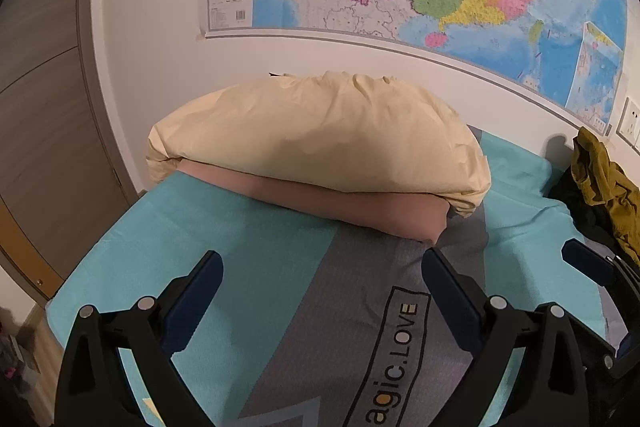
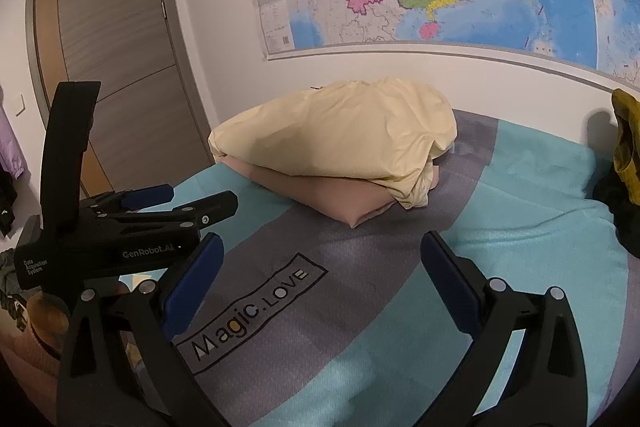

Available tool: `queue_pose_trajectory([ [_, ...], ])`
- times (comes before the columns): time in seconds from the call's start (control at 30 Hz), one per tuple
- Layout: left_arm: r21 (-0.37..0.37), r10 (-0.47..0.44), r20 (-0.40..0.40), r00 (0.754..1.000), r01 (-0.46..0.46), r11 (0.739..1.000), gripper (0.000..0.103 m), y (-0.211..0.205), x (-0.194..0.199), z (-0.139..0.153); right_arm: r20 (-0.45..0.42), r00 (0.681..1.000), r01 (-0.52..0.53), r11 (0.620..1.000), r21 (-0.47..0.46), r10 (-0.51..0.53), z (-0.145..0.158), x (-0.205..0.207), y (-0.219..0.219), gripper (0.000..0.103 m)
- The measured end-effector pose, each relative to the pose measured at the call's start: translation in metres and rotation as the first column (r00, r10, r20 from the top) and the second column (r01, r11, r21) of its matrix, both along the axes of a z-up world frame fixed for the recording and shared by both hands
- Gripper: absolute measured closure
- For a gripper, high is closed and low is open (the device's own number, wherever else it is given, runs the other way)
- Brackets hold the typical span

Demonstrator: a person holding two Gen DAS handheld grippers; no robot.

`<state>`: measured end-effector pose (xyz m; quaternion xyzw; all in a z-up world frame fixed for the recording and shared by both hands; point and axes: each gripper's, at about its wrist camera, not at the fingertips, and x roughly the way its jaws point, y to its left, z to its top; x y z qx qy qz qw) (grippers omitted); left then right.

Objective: Fold large clothes

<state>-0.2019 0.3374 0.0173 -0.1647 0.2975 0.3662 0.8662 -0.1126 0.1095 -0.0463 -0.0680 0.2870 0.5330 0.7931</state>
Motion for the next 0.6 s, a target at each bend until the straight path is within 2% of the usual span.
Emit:
queue_pose_trajectory([
  [0.6, -0.01, -0.004, -0.018, 1.0, 0.004, 1.0, 0.007, 0.0006, 0.0034, -0.0064, -0.017, 1.0, 0.001, 1.0, 0.004, -0.001, -0.001, 0.0043, -0.0004, 0.006],
])
